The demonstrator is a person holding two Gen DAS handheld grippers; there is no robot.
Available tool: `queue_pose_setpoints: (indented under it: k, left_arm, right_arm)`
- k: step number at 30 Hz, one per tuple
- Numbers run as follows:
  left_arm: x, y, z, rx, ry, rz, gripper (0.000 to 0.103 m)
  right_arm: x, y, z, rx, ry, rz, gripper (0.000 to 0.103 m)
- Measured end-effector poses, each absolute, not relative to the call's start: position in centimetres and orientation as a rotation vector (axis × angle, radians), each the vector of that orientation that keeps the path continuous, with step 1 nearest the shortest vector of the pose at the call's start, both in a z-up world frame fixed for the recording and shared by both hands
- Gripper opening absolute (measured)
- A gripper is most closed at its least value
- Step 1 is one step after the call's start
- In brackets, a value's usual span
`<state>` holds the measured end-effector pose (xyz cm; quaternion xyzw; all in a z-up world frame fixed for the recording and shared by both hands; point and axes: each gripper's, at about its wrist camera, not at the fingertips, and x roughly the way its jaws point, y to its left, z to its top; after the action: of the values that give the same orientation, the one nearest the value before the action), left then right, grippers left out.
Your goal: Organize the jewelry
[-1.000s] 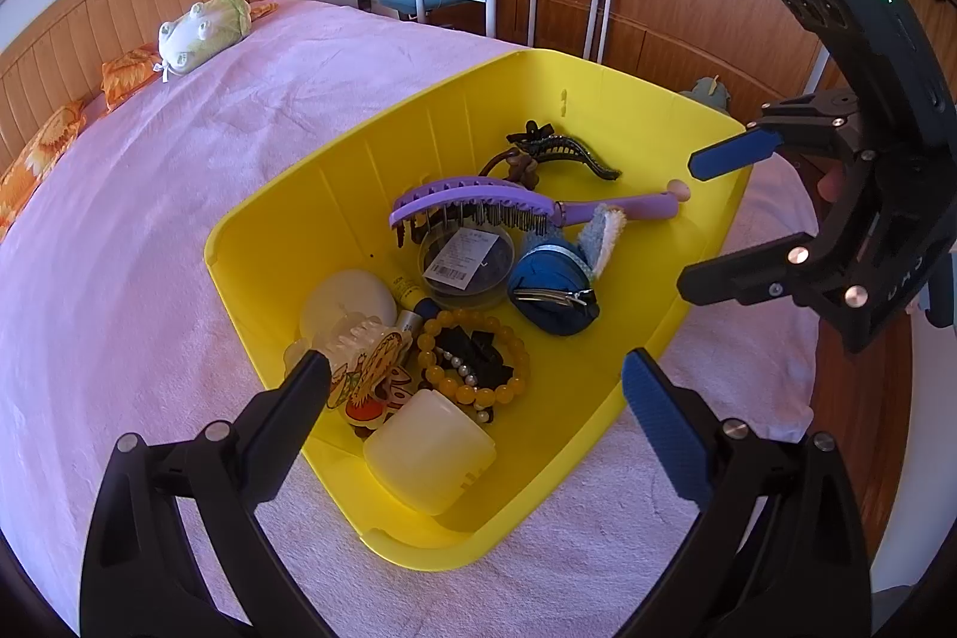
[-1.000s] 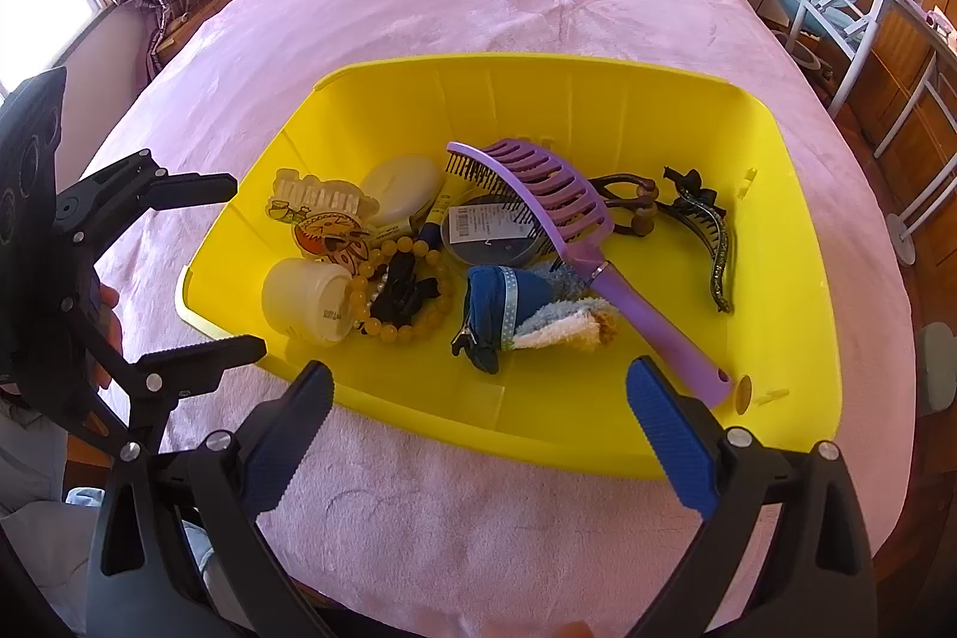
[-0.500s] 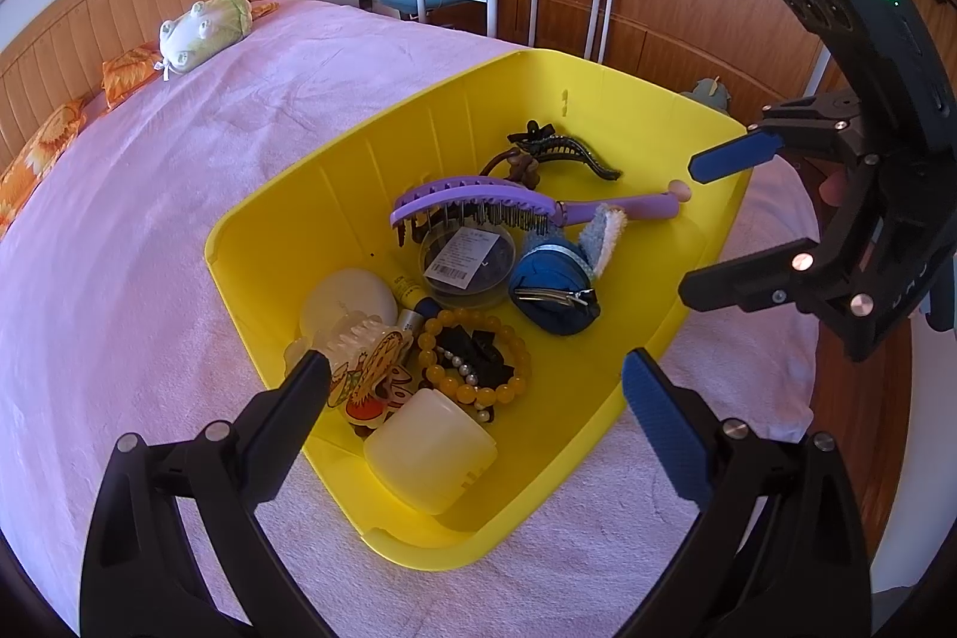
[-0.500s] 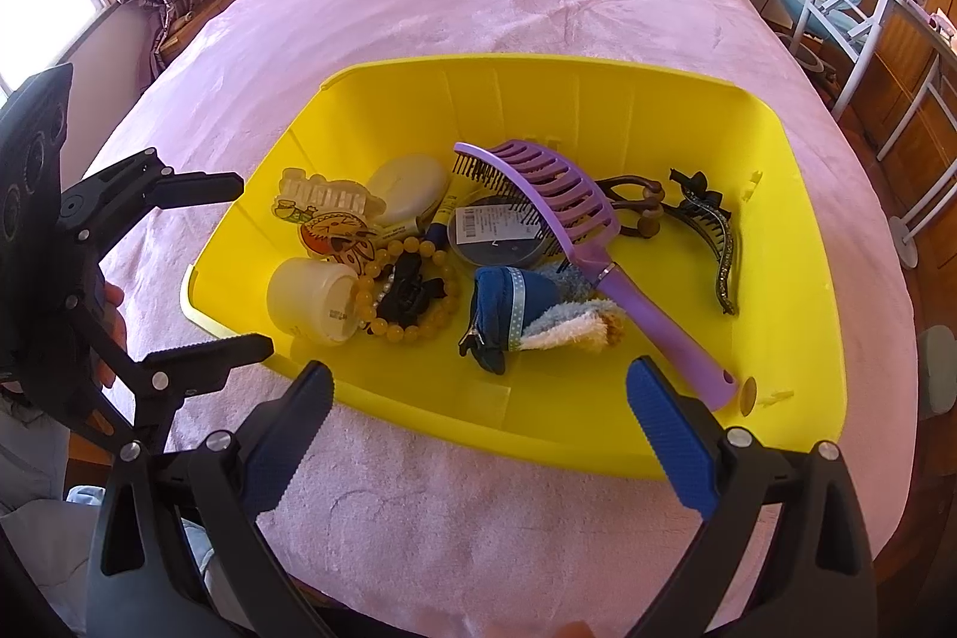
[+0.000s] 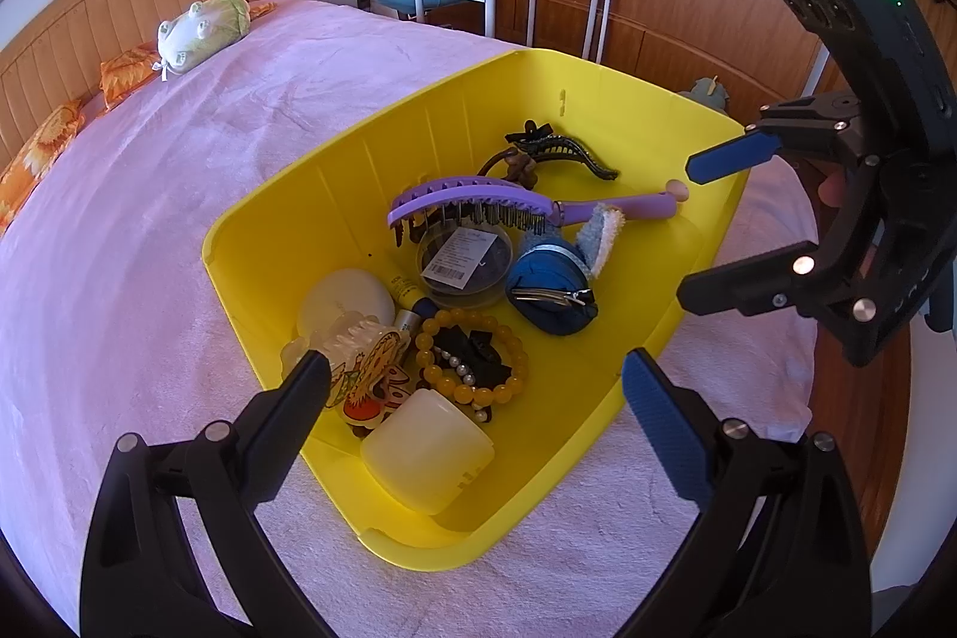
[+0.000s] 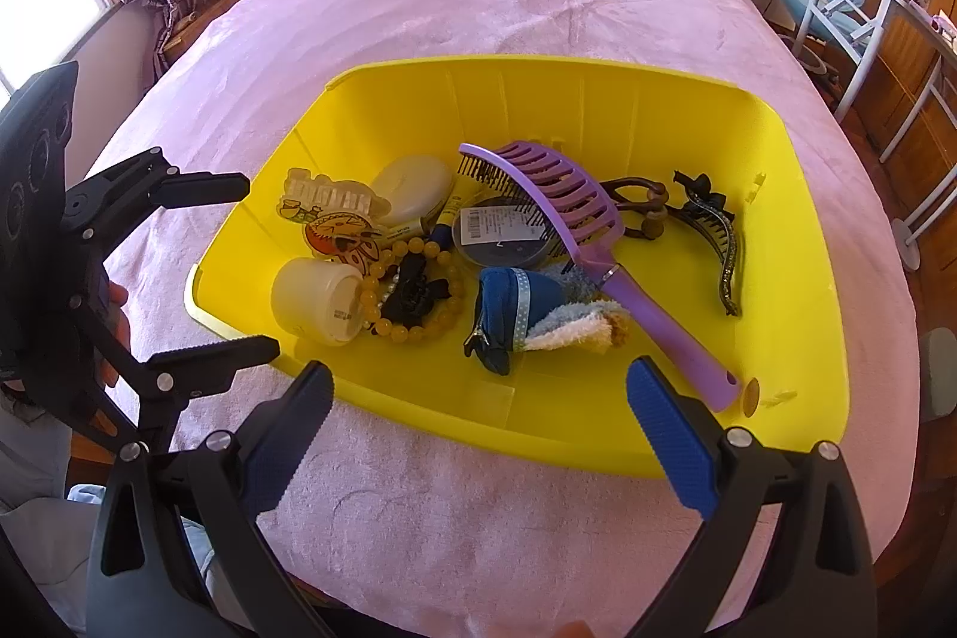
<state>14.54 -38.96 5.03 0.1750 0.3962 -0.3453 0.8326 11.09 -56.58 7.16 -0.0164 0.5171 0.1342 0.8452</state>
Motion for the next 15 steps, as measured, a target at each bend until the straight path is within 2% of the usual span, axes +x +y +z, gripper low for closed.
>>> queue_pose_setpoints:
  k: [15]
  left_arm:
    - [14.4,-39.11,4.88,0.371,0.837,-0.734,0.095]
  right_arm:
    - [11.08,-56.63,7.14,-0.032,1.089,0.292,0.099]
